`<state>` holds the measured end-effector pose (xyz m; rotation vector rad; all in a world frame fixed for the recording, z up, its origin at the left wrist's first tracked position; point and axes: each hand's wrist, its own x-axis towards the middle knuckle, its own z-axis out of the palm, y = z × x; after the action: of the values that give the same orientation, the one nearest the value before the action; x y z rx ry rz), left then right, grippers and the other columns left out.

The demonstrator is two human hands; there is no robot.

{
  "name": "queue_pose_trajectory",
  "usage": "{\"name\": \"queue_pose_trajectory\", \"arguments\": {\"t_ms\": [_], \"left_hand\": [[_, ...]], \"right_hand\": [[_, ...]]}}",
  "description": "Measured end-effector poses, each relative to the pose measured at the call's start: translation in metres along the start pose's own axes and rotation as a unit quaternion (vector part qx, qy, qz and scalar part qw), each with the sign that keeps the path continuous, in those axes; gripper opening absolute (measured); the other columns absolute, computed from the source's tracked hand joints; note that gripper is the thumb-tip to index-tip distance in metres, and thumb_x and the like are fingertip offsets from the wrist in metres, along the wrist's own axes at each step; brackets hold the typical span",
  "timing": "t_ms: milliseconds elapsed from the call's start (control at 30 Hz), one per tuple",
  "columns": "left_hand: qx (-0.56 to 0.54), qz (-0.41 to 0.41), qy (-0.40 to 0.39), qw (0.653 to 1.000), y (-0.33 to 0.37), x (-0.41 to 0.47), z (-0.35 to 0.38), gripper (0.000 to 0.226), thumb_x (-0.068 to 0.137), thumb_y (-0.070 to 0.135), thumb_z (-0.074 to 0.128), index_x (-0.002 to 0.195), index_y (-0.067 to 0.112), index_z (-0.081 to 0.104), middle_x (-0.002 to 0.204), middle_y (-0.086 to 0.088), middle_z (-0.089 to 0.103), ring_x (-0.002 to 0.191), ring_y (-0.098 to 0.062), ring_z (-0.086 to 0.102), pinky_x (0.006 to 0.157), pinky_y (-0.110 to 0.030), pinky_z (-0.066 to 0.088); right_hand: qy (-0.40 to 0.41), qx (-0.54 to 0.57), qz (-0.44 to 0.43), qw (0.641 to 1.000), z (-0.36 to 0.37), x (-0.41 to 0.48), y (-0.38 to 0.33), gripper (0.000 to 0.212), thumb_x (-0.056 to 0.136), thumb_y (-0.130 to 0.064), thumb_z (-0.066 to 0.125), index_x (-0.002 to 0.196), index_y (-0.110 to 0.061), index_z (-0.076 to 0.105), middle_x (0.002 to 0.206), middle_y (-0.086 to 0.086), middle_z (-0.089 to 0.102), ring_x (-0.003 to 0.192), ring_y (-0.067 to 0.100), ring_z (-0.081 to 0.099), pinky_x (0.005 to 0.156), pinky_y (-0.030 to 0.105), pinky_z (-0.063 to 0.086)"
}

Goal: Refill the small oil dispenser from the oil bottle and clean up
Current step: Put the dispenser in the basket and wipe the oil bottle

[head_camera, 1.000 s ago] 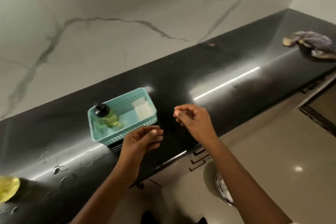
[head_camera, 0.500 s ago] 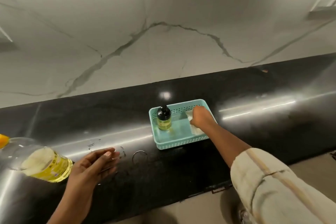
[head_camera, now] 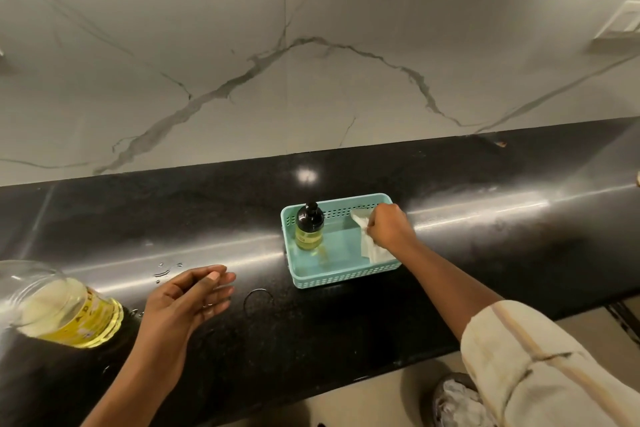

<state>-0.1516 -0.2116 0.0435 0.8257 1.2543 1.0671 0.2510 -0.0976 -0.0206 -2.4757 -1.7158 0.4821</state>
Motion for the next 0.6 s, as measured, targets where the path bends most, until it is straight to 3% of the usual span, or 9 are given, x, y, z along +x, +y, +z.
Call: {"name": "queue_pose_trajectory", "arguments": {"t_ms": [33, 100, 200, 367, 467, 600], "left_hand": [[-0.003, -0.004, -0.001, 1.0, 0.001, -0.001, 0.004, 0.031, 0.096, 0.025, 0.073, 0.119, 0.003, 0.076, 0.111, -0.016, 0.083, 0.112, -0.041, 0.077, 0.105, -0.054, 0.055], [0.005, -0.01, 0.003, 1.0, 0.003, -0.002, 0.011, 0.021, 0.104, 0.011, 0.062, 0.118, 0.004, 0.076, 0.111, -0.016, 0.083, 0.109, -0.038, 0.078, 0.106, -0.054, 0.055], [0.014, -0.022, 0.0, 1.0, 0.002, -0.007, 0.021, 0.022, 0.103, 0.011, 0.06, 0.118, 0.004, 0.075, 0.112, -0.016, 0.083, 0.105, -0.034, 0.081, 0.098, -0.049, 0.061], [0.007, -0.015, 0.007, 1.0, 0.0, -0.011, 0.025, 0.028, 0.095, 0.018, 0.066, 0.118, 0.004, 0.075, 0.112, -0.015, 0.083, 0.102, -0.031, 0.082, 0.096, -0.046, 0.061], [-0.002, -0.015, 0.013, 1.0, 0.001, -0.012, 0.025, 0.029, 0.096, 0.018, 0.066, 0.12, 0.005, 0.075, 0.113, -0.015, 0.083, 0.105, -0.032, 0.081, 0.093, -0.042, 0.064], [-0.012, -0.015, 0.01, 1.0, 0.003, -0.016, 0.029, 0.024, 0.1, 0.014, 0.066, 0.12, 0.004, 0.075, 0.113, -0.016, 0.083, 0.108, -0.036, 0.079, 0.097, -0.047, 0.06]], "right_hand": [[0.001, 0.008, -0.003, 1.0, -0.002, 0.001, 0.002, 0.007, 0.089, -0.017, 0.077, 0.09, -0.01, 0.08, 0.082, 0.007, 0.076, 0.079, 0.026, 0.075, 0.072, 0.042, 0.066], [-0.011, 0.027, -0.001, 1.0, -0.006, 0.003, 0.005, 0.007, 0.089, -0.016, 0.078, 0.09, -0.01, 0.082, 0.084, 0.008, 0.077, 0.075, 0.027, 0.076, 0.07, 0.045, 0.067], [-0.035, 0.064, 0.007, 0.997, -0.018, 0.001, 0.008, 0.007, 0.091, -0.012, 0.078, 0.087, -0.008, 0.082, 0.081, 0.012, 0.078, 0.072, 0.027, 0.078, 0.07, 0.047, 0.068], [-0.033, 0.235, 0.027, 0.971, -0.065, -0.018, 0.012, 0.008, 0.098, -0.014, 0.074, 0.096, -0.007, 0.079, 0.09, 0.012, 0.079, 0.078, 0.021, 0.08, 0.067, 0.033, 0.067], [-0.056, 0.428, 0.055, 0.9, -0.09, -0.037, 0.017, 0.014, 0.1, -0.013, 0.072, 0.105, 0.0, 0.075, 0.104, 0.015, 0.08, 0.094, 0.025, 0.08, 0.072, 0.032, 0.067], [-0.139, 0.658, 0.055, 0.738, -0.108, -0.066, 0.018, 0.014, 0.103, -0.01, 0.064, 0.111, 0.001, 0.069, 0.107, 0.02, 0.078, 0.088, 0.026, 0.08, 0.07, 0.035, 0.067]]}}
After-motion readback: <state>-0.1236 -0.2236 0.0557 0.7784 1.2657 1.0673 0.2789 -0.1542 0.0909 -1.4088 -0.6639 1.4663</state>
